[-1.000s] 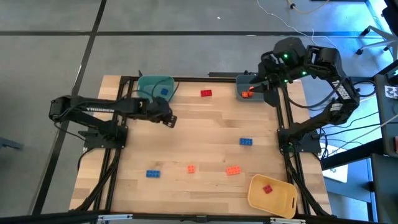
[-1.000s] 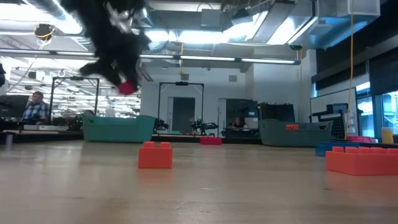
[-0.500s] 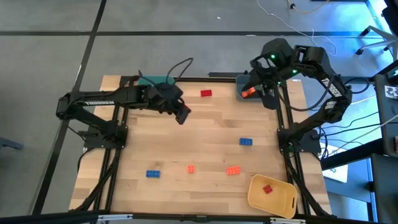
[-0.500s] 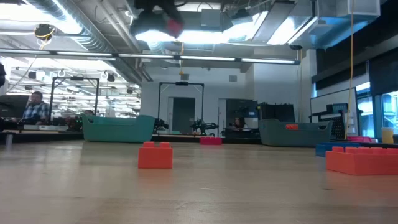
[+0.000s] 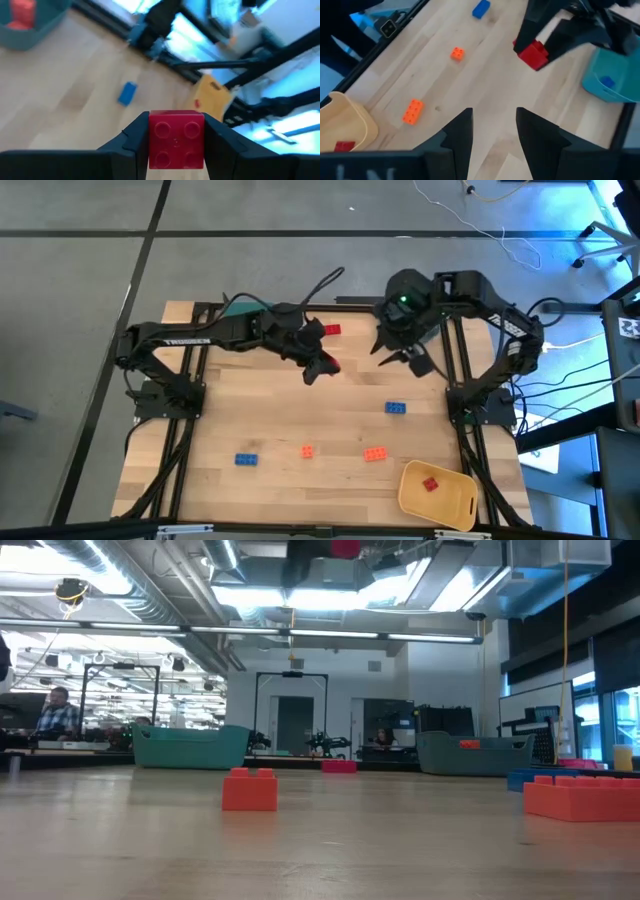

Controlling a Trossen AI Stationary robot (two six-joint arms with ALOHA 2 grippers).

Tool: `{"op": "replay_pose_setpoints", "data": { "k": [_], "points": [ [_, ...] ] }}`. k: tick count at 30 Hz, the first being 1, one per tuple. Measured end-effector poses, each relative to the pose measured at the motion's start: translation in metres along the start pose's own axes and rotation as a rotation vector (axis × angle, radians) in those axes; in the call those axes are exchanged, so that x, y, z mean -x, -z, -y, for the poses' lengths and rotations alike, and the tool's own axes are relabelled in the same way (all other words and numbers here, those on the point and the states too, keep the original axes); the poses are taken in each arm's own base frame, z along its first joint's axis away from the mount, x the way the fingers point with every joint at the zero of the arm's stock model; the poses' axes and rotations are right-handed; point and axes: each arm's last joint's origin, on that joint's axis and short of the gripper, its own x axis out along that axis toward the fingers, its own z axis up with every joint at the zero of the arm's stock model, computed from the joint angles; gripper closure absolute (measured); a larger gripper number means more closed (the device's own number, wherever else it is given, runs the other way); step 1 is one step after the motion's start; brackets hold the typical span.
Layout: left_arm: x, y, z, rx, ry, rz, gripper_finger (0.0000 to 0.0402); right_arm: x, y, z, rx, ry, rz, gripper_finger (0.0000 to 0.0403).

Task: Sort & place blocks by color
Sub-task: Put the red game piece into the yellow bin

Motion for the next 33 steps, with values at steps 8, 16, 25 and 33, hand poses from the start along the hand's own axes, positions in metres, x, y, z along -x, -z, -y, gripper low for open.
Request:
{"op": "replay_pose_setpoints", "data": {
  "k": [8, 16, 25, 33],
  "points": [
    [-0.010, -0.002, 0.001, -0.016, 0.122, -0.011, 0.0272, -0.021, -0.009, -0.001, 0.023, -0.056, -0.027, 0.0251],
    [-0.010, -0.004, 0.005, -0.034, 0.199, -0.010, 0.0272, -0.051, -0.013, 0.013, 0.010, -0.087, -0.062, 0.0251],
    [-0.010, -0.002, 0.004, -0.023, 0.189, -0.038, 0.0272, -0.078, -0.014, 0.027, -0.004, -0.105, -0.090, 0.0251],
    [-0.012, 0.011, 0.004, 0.008, 0.120, -0.125, 0.0272, -0.094, -0.015, 0.037, -0.026, -0.050, -0.134, 0.0251]
  ]
}}
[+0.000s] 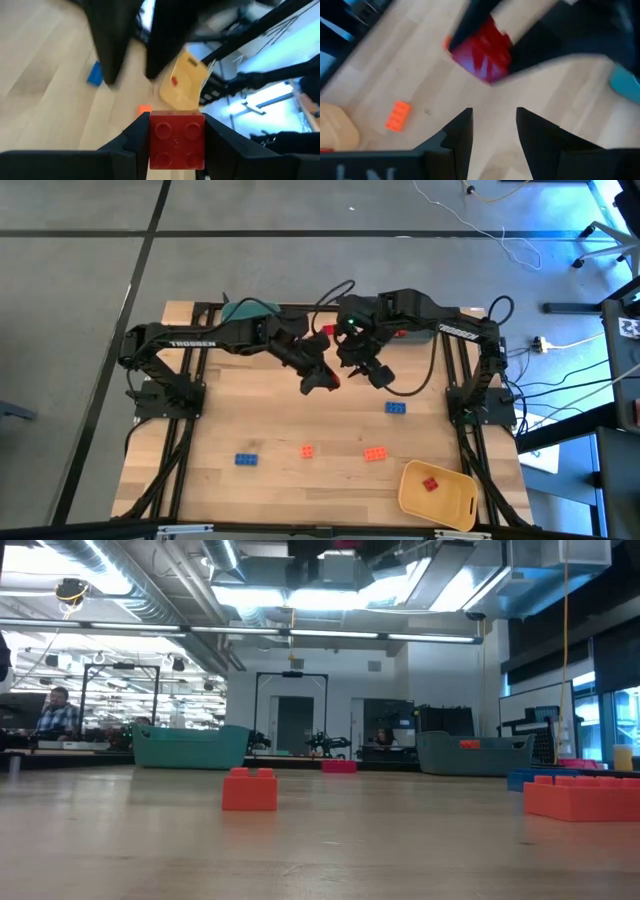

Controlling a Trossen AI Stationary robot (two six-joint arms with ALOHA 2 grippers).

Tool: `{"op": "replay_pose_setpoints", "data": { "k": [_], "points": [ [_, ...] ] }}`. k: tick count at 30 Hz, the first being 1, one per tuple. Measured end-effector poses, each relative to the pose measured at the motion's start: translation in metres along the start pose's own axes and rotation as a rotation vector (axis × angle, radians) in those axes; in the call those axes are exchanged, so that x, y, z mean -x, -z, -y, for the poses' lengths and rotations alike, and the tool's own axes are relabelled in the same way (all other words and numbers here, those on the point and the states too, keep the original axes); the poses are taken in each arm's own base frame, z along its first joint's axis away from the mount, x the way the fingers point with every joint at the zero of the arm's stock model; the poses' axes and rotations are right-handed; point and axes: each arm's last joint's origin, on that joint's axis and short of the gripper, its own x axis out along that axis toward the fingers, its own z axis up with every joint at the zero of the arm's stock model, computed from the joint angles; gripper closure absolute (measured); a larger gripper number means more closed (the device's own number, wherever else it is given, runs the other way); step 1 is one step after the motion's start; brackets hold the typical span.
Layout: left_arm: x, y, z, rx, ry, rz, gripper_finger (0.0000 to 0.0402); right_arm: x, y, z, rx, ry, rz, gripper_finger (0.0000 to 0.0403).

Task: Sort & place blocks by color
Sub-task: Put the red game piece into the yellow bin

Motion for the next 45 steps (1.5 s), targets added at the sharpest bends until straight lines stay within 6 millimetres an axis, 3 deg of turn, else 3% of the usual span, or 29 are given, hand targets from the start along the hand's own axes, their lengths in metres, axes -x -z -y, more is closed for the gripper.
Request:
{"op": "replay_pose_setpoints", "data": {
  "k": [9, 18, 24, 33, 36, 45],
  "points": [
    [0.004, 0.004, 0.003, 0.008, -0.030, -0.021, 0.0272, 0.004, -0.003, 0.004, 0.025, 0.094, 0.010, 0.0251],
    [0.008, 0.002, 0.006, 0.003, -0.023, -0.007, 0.0272, 0.003, -0.004, 0.006, -0.069, 0.131, 0.015, 0.0251],
    [0.008, 0.003, 0.005, 0.005, -0.026, -0.011, 0.0272, 0.004, -0.003, 0.008, -0.003, 0.211, -0.041, 0.0252],
    [0.008, 0.003, 0.005, 0.007, -0.027, -0.009, 0.0272, 0.004, 0.000, 0.010, -0.013, 0.245, -0.083, 0.0334],
    [0.008, 0.003, 0.005, 0.006, -0.027, -0.009, 0.0272, 0.004, 0.000, 0.011, -0.015, 0.246, -0.083, 0.0344],
    [0.015, 0.005, -0.004, 0.021, -0.140, -0.030, 0.0272, 0.006, 0.001, 0.015, -0.085, 0.379, -0.145, 0.0299]
  ]
}}
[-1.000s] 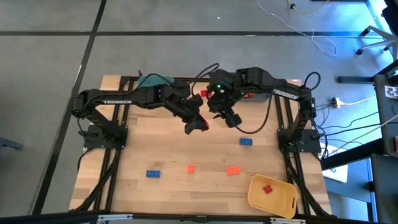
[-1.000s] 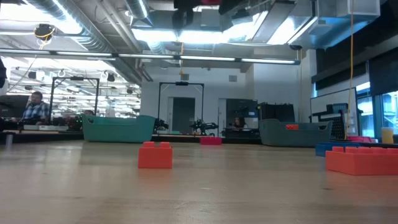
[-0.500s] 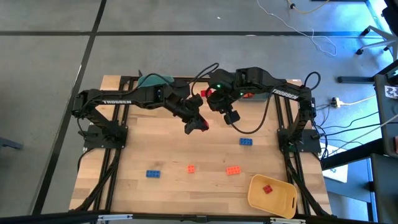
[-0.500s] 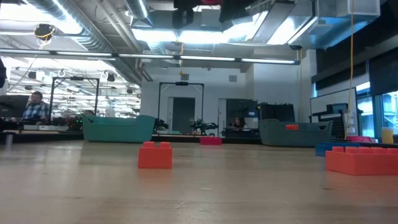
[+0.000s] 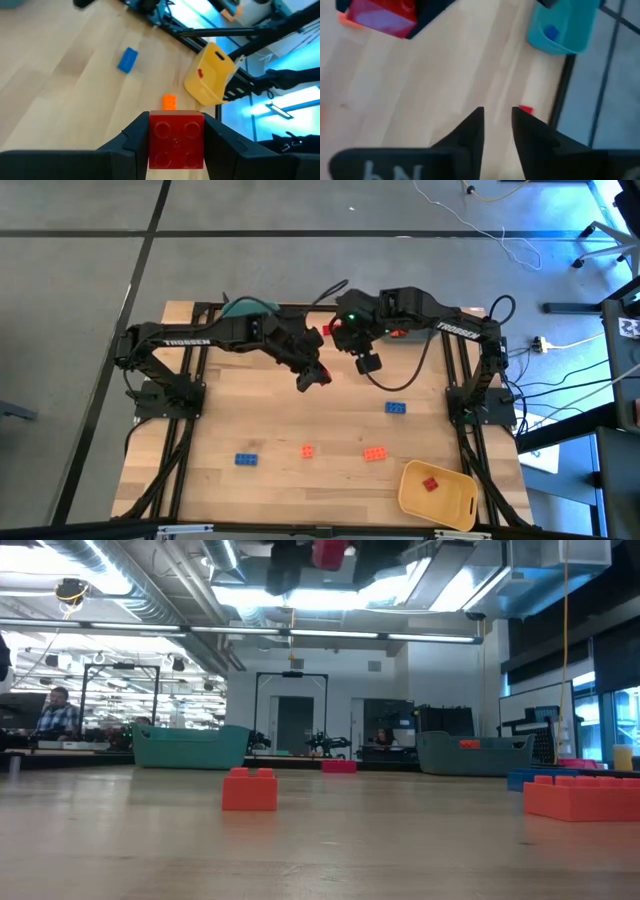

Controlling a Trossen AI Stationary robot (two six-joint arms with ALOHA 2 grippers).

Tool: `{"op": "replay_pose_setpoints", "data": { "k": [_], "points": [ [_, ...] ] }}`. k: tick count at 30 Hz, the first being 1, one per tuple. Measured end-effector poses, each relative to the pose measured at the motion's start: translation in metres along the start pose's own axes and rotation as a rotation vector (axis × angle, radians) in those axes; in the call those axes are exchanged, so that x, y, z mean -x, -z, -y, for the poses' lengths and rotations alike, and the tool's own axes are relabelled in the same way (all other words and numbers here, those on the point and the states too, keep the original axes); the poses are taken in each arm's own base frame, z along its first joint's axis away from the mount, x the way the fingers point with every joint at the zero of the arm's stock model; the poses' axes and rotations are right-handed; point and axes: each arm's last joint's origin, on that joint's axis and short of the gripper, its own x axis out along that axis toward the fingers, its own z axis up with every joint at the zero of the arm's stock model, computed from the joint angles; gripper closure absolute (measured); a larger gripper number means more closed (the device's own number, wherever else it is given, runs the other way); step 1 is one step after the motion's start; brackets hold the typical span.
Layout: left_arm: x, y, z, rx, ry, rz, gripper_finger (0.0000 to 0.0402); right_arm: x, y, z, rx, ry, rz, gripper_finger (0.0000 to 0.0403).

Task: Sort & place blocks by color
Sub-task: Put the red game piece into the yellow bin

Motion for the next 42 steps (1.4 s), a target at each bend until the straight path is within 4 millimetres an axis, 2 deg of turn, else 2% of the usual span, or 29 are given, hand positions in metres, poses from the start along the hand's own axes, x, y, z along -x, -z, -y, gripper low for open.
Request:
{"op": "replay_pose_setpoints", "data": {
  "k": [8, 14, 20, 28, 42],
  "points": [
    [0.011, -0.006, -0.010, 0.004, -0.002, 0.007, 0.0272, 0.000, -0.002, 0.001, 0.015, 0.012, 0.023, 0.0234],
    [0.016, -0.010, -0.018, -0.020, 0.006, 0.005, 0.0272, 0.000, -0.005, -0.002, 0.173, -0.103, 0.111, 0.0202],
    [0.020, -0.015, -0.025, -0.048, 0.026, 0.010, 0.0272, 0.001, -0.009, -0.005, 0.235, -0.184, 0.213, 0.0199],
    [0.021, -0.021, -0.022, -0.085, 0.092, 0.054, 0.0272, 0.003, -0.021, -0.008, 0.266, -0.144, 0.296, 0.0199],
    [0.021, -0.026, -0.020, -0.106, 0.111, 0.101, 0.0272, 0.004, -0.023, -0.010, 0.273, -0.160, 0.321, 0.0199]
  ]
}}
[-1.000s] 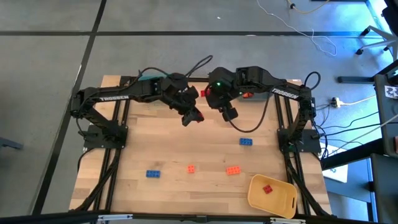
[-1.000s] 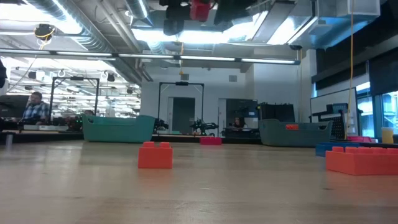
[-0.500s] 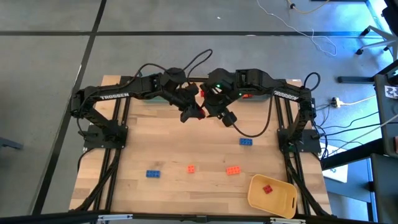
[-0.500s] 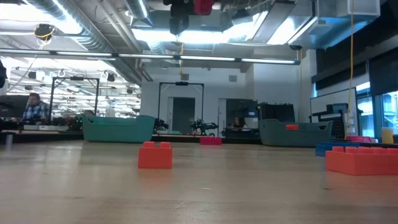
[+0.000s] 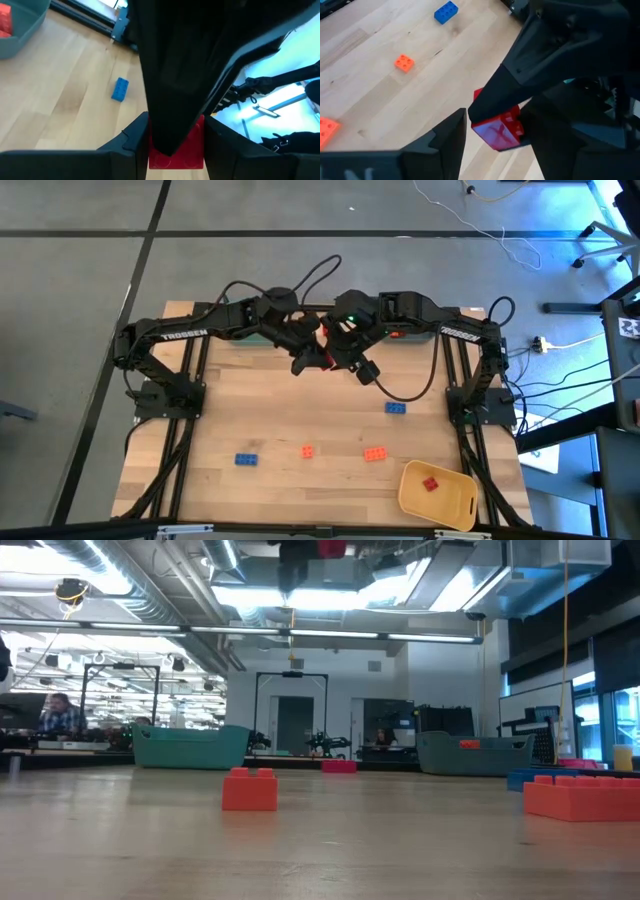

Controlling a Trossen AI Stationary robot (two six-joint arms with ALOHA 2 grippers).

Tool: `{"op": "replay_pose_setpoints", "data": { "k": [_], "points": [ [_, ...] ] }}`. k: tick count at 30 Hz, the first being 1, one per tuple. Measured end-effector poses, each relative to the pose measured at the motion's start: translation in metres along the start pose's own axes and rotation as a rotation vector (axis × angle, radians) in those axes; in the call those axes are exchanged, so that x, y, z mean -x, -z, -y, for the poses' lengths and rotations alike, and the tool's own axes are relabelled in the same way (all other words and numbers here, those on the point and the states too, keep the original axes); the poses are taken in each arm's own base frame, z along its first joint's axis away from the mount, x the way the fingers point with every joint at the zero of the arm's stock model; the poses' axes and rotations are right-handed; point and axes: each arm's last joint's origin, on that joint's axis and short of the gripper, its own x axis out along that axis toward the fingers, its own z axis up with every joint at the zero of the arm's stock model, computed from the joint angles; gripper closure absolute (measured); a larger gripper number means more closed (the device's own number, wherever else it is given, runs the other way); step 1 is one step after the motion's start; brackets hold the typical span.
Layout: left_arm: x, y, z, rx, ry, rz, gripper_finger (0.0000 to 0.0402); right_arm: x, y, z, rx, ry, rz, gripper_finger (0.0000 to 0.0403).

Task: Sort & place blocks by color
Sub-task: Put the red game piece into the yellow bin

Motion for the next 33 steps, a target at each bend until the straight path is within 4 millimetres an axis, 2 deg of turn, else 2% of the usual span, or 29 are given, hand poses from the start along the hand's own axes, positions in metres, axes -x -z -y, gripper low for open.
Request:
{"op": "replay_pose_setpoints", "data": {
  "k": [13, 25, 33],
  "points": [
    [-0.0007, -0.0025, 0.0031, 0.000, 0.042, 0.017, 0.0272, 0.0003, -0.0008, 0.0006, 0.001, 0.004, 0.008, 0.0200],
    [-0.0006, -0.0033, 0.0036, -0.003, 0.053, 0.022, 0.0272, 0.0006, -0.0009, 0.0006, 0.009, 0.005, 0.009, 0.0245],
    [-0.0007, -0.0037, 0.0038, -0.005, 0.056, 0.026, 0.0272, 0.0007, -0.0010, 0.0005, 0.011, 0.005, 0.010, 0.0250]
  ]
}}
